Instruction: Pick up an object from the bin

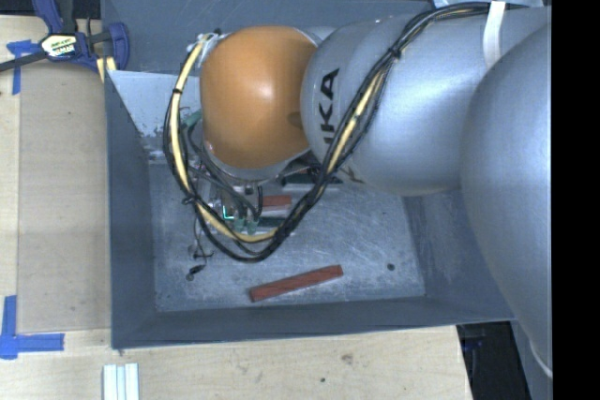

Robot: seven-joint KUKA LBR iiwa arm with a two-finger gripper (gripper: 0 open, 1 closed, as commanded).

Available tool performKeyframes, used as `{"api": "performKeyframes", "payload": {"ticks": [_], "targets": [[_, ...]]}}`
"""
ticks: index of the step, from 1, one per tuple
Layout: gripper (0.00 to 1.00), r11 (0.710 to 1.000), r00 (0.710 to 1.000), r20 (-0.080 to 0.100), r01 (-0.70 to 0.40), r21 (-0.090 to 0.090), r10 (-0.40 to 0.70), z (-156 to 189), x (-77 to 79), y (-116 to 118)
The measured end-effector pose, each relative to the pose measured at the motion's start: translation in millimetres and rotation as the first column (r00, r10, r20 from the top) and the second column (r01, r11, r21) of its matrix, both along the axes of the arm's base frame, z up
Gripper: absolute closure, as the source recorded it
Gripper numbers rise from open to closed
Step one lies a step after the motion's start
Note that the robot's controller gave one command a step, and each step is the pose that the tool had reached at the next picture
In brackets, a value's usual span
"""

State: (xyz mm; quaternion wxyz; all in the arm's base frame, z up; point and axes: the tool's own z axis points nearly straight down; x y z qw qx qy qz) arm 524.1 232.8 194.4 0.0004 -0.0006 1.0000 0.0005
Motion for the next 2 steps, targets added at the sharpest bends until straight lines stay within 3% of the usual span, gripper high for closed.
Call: {"api": "performKeyframes", "payload": {"ticks": [1, 2], "targets": [[0.00, 0.992, 0.992, 0.005, 0.130, 0.002, -0.130, 33.8, -13.2, -11.5], [0.00, 0.998, 0.998, -0.001, -0.059, -0.004, 0.059, -14.5, 37.0, -80.9]]}}
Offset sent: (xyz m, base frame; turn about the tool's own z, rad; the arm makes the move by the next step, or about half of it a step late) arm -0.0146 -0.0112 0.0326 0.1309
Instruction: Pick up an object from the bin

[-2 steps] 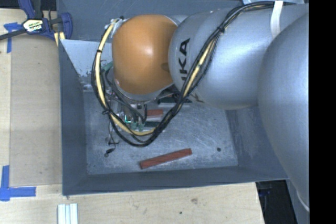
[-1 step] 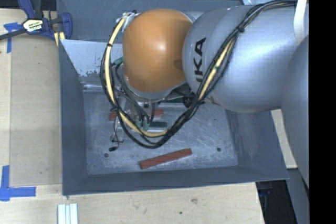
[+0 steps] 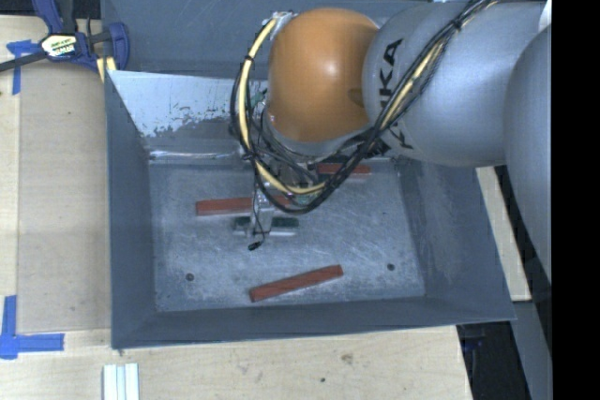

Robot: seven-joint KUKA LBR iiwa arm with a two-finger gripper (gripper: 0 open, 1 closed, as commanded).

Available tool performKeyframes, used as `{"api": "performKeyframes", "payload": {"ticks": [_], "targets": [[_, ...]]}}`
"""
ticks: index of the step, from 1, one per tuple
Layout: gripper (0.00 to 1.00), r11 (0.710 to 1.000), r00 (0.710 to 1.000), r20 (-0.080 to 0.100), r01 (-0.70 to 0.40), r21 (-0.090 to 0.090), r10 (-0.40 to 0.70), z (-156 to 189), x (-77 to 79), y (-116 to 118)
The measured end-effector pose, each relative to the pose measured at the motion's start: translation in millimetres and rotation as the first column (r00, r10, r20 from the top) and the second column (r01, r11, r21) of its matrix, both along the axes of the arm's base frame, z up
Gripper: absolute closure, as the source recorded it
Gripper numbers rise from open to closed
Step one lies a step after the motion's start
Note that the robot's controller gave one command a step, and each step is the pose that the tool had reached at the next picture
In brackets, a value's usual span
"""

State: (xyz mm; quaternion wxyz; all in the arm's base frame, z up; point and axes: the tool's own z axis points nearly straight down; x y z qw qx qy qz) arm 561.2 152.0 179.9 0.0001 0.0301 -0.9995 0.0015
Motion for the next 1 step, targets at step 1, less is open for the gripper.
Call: {"api": "performKeyframes", "payload": {"ticks": [1], "targets": [[0.00, 0.998, 0.998, -0.004, -0.059, 0.002, 0.059, -114.2, 35.8, -0.2]]}}
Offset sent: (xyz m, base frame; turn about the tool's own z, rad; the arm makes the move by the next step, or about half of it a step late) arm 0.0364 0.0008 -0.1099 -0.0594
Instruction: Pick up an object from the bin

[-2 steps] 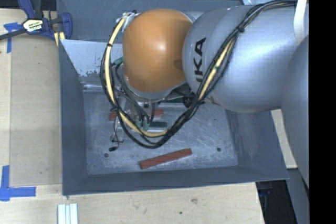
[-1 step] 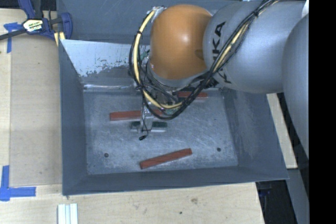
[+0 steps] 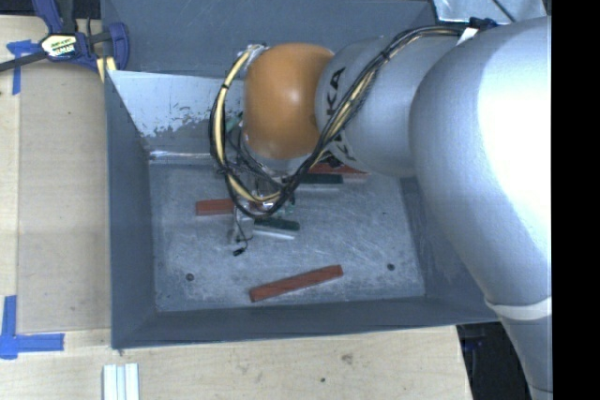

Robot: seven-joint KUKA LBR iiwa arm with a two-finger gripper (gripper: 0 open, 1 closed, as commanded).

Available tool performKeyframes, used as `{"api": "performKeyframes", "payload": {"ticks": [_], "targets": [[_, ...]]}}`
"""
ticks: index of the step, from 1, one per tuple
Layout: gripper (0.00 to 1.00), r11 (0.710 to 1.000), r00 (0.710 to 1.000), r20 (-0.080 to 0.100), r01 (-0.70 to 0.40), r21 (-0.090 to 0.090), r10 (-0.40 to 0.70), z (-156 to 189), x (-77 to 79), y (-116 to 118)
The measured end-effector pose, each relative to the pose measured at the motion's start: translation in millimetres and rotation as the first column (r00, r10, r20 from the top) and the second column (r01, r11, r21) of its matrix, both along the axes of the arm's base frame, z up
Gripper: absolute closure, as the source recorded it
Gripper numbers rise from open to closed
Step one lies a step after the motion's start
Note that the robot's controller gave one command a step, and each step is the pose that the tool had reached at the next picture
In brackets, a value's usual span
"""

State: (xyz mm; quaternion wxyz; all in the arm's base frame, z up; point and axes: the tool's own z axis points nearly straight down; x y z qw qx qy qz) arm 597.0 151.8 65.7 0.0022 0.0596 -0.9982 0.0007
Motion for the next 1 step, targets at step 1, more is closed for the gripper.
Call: {"api": "performKeyframes", "payload": {"ticks": [1], "targets": [[1.00, 1.000, 1.000, 0.008, 0.002, 0.004, -0.002, 5.8, 2.1, 0.9]]}}
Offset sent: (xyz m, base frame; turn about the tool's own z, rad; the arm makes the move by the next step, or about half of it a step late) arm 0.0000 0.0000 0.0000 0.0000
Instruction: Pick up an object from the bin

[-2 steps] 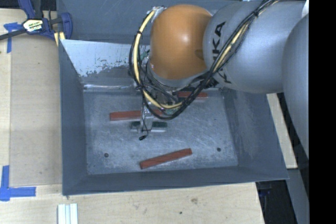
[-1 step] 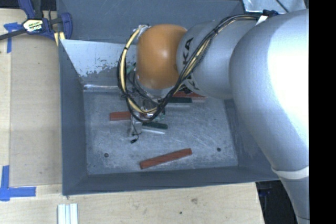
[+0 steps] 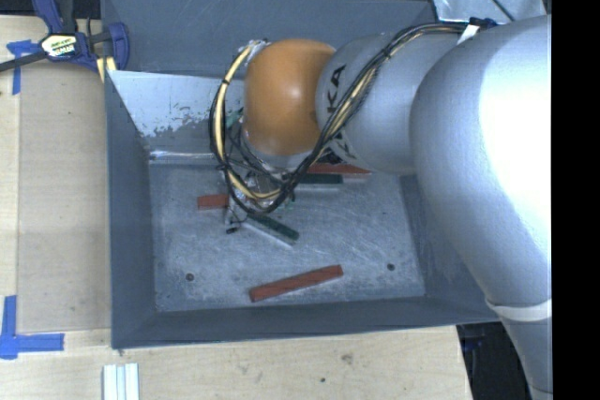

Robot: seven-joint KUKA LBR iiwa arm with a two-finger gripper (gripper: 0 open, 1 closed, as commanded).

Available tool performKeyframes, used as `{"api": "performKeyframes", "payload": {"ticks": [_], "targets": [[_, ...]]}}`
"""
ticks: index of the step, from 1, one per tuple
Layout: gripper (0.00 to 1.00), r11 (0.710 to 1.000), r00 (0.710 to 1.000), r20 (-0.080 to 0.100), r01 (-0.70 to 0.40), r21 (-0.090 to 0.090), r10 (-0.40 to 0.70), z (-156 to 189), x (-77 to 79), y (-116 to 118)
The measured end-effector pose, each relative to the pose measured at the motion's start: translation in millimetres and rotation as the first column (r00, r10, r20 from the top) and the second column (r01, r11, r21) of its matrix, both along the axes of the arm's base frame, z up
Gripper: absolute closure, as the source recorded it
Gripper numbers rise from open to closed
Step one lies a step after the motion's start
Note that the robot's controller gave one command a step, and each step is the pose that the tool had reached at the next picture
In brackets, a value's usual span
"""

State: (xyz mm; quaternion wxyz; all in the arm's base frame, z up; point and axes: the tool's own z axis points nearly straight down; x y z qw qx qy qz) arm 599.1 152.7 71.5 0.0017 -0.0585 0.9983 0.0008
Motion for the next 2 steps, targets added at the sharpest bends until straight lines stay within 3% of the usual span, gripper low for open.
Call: {"api": "performKeyframes", "payload": {"ticks": [1, 2], "targets": [[1.00, 0.999, 0.999, 0.006, -0.054, -0.001, 0.054, 165.4, 6.2, -4.0], [1.00, 0.980, 0.980, 0.004, -0.201, 0.000, 0.201, 214.1, -33.7, 15.4]]}}
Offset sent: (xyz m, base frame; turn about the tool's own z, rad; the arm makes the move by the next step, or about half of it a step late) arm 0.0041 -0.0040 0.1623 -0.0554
